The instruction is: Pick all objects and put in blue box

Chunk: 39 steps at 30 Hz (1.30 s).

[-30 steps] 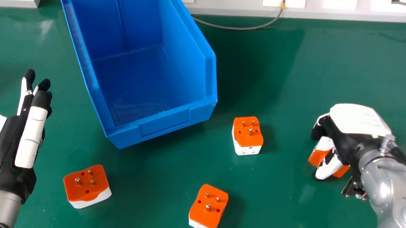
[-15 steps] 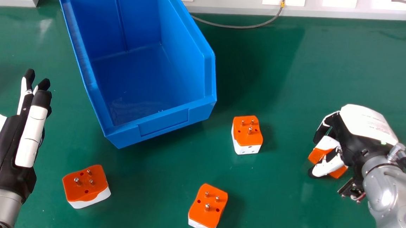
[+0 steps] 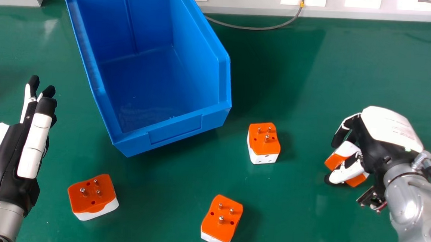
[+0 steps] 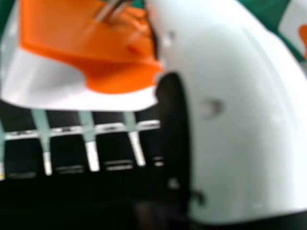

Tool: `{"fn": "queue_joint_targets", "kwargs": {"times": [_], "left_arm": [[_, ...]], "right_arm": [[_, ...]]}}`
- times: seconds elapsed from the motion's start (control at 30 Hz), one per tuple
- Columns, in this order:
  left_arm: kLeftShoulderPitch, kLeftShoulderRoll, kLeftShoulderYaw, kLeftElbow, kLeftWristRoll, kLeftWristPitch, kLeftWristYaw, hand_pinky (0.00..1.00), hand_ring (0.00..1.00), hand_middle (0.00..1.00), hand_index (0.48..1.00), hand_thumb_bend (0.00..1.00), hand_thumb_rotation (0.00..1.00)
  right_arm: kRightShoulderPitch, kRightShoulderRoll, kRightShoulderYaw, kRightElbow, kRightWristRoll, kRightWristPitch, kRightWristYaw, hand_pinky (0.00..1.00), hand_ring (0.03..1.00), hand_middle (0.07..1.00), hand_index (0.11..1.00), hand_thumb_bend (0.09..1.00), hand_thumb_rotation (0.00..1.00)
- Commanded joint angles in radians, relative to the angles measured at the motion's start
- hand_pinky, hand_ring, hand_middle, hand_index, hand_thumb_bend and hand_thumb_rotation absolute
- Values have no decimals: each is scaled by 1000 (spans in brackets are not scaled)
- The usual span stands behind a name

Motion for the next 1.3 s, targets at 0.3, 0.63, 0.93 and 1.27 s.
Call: {"fn": "queue_joint_targets", "kwargs": {"times": [0.3,0.63,0.93,1.27], "left_arm": [[8,16,12,-41,-18,-4,-8,1000,1000,1000,1000,829,1000],[7,19,14,-30,-17,-15,-11,1000,1000,1000,1000,829,1000],[11,19,12,-44,-13,-7,-6,1000,1000,1000,1000,823,1000],[12,17,9,-57,-11,5,-1,1000,1000,1000,1000,820,1000]], "right_arm": [[32,-26,-65,-159,15,0,20,322,418,513,513,493,0],[54,-54,-66,-185,-10,-34,9,318,413,513,522,492,0],[58,-61,-62,-197,-29,-32,19,314,412,513,524,491,0],[76,-67,-57,-288,-61,-15,63,311,407,502,525,491,0]]}}
